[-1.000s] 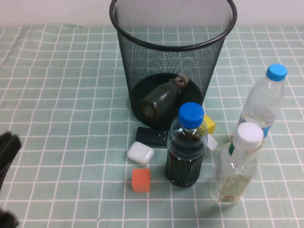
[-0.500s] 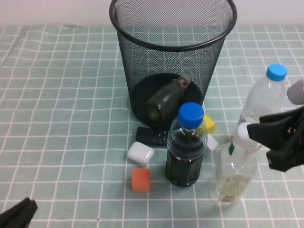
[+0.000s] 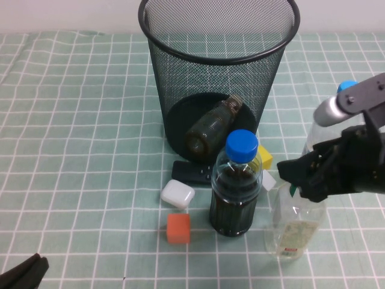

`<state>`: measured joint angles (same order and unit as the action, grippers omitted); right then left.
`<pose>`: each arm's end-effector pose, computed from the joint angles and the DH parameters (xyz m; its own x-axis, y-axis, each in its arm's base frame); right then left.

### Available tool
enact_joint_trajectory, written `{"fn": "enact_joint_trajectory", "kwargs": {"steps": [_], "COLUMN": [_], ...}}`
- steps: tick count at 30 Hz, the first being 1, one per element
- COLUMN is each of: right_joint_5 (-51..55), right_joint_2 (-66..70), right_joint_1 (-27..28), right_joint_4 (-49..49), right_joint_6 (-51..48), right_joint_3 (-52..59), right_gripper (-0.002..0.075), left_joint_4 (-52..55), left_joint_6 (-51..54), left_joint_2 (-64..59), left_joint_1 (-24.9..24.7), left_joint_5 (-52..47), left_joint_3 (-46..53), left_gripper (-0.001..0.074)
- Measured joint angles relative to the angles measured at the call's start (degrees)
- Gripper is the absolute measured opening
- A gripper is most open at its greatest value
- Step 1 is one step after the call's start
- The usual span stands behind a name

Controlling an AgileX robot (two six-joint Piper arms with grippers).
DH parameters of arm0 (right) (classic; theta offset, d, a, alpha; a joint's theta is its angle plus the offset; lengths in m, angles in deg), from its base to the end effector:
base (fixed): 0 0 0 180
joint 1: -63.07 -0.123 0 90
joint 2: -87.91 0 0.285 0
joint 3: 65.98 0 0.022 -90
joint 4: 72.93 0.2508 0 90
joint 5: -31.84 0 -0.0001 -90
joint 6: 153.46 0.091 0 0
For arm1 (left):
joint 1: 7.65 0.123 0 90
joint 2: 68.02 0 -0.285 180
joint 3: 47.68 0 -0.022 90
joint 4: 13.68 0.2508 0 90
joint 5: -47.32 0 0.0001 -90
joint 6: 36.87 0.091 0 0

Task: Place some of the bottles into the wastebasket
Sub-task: Pick up a bottle from the table with right arm, then place the bottle in the trash can

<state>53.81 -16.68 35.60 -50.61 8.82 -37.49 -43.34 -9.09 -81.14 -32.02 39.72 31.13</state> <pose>0.2169 0.1274 0.3090 -0.5306 -0.2151 -0.8199 -0.5325 0.8371 0.1251 0.0555 -0.0317 0.1877 -0.1489 0.0357 -0.9882 0.4666 0.8836 -0.0384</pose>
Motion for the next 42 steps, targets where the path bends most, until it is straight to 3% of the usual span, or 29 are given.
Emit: {"fn": "enact_joint_trajectory", "kwargs": {"steps": [3, 9, 12, 20, 22, 26, 29, 32, 36, 42], "right_joint_5": [0.11, 3.04, 14.08, 47.59, 50.91, 46.87, 38.76, 31.6, 29.73, 28.66], "right_joint_2": [1.41, 0.64, -0.43, -2.62, -1.83, 2.23, 7.83, 15.23, 26.83, 43.07], "right_joint_1": [0.0, 0.0, 0.0, 0.0, 0.0, 0.0, 0.0, 0.0, 0.0, 0.0], "right_joint_4": [0.23, -0.64, -5.53, -38.09, -44.99, -54.0, -53.57, -45.1, -31.17, -22.92], "right_joint_6": [0.0, 1.15, 9.2, 34.57, 37.34, 37.23, 32.94, 25.46, 19.05, 18.39], "right_joint_3": [0.0, -0.42, -3.87, -25.68, -32.64, -48.15, -59.66, -71.73, -84.96, -95.82], "right_gripper": [0.044, -0.0009, 0.0, 0.0, 0.0, 0.0, 0.0, 0.0, 0.0, 0.0], "left_joint_4": [0.14, 0.14, 0.14, 0.14, 0.14, 0.14, 0.14, 0.14, 0.14, 0.14], "left_joint_6": [0.0, -0.08, -0.08, -0.12, -0.12, -0.12, -0.12, -0.12, -0.12, -0.12], "left_joint_2": [0.0, 0.0, 0.0, 0.0, 0.0, 0.0, 0.0, 0.0, 0.0, 0.0], "left_joint_1": [0.0, 0.0, 0.0, 0.0, 0.0, 0.0, 0.0, 0.0, 0.0, 0.0], "left_joint_5": [0.0, 0.0, 0.0, 0.0, 0.0, 0.0, 0.0, 0.0, 0.0, 0.0], "left_joint_3": [0.0, 0.0, 0.0, 0.0, 0.0, 0.0, 0.0, 0.0, 0.0, 0.0], "left_gripper": [-0.0003, -0.0003, -0.0003, -0.0004, -0.0004, -0.0004, -0.0004, -0.0004, -0.0004, -0.0004]}}
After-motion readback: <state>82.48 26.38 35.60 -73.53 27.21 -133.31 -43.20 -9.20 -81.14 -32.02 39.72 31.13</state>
